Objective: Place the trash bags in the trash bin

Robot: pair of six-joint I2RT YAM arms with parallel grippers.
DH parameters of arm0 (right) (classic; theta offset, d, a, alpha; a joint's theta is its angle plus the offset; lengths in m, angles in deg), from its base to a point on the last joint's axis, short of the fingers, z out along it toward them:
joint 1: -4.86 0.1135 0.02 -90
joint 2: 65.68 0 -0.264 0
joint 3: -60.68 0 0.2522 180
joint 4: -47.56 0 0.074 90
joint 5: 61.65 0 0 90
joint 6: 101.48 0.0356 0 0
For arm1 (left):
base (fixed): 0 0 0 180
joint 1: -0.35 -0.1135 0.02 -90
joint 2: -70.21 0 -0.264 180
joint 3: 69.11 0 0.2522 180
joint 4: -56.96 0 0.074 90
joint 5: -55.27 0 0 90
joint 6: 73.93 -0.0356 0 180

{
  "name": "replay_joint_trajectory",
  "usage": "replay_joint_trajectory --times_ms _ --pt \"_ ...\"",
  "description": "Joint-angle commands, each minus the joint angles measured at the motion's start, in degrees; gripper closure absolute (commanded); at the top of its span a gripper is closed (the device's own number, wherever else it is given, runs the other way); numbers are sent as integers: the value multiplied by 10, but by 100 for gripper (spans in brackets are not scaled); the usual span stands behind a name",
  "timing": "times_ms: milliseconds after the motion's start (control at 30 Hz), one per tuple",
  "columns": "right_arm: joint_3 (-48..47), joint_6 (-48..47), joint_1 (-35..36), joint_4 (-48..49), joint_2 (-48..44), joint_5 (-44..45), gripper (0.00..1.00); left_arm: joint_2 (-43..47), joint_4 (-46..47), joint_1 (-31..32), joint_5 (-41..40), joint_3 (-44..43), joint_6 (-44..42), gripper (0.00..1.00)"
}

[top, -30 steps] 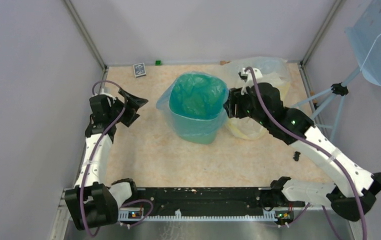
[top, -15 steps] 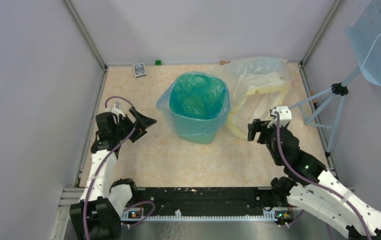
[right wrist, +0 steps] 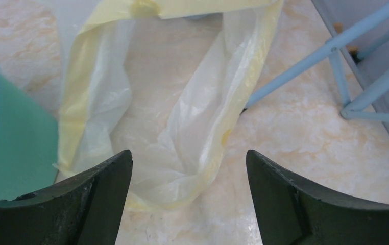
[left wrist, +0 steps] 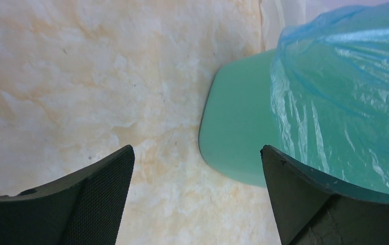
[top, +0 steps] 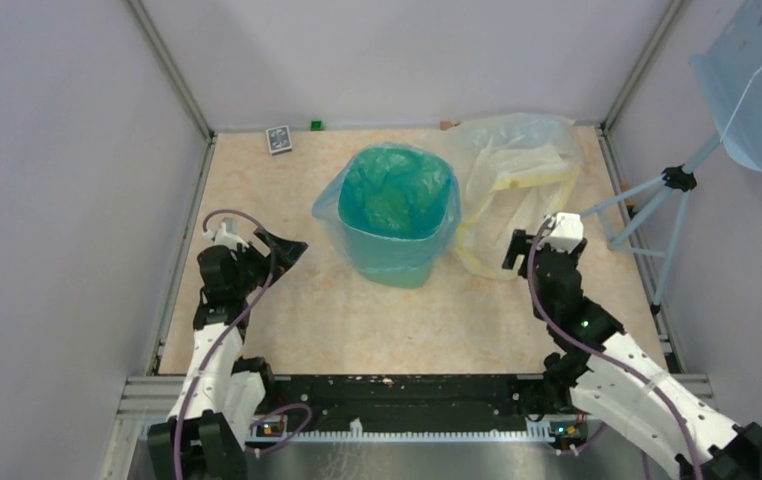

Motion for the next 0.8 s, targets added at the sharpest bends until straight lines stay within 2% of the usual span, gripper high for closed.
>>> replay_joint_trajectory --times_ms 0,67,100,200,267,300,367,500,567,700,767 --pt "-5 45 -183 104 41 -170 18 -28 96 6 -56 -20 -1 1" --pt "9 57 -273 151 57 -271 18 -38 123 10 -96 -19 -10 1" --pt "19 43 -295 179 65 -290 18 -38 137 14 -123 -16 -19 1" --pt "68 -28 -301 286 73 -258 19 -28 195 50 -214 2 -81 1" --pt "119 -59 -301 370 74 -241 18 -26 239 95 -284 15 -143 1" --pt "141 -80 -301 442 76 -238 18 -30 256 123 -326 19 -173 1" --pt "177 -150 -301 525 93 -235 17 -52 283 158 -386 19 -222 1" --pt "196 -154 -301 584 150 -227 16 -132 345 165 -400 19 -269 1" --pt "216 -147 -301 657 190 -223 16 -168 390 165 -395 27 -282 1" --pt "223 -142 -302 772 336 -175 17 -228 462 164 -409 35 -305 1" --pt "227 -142 -303 876 423 -137 21 -243 475 163 -392 31 -334 1"
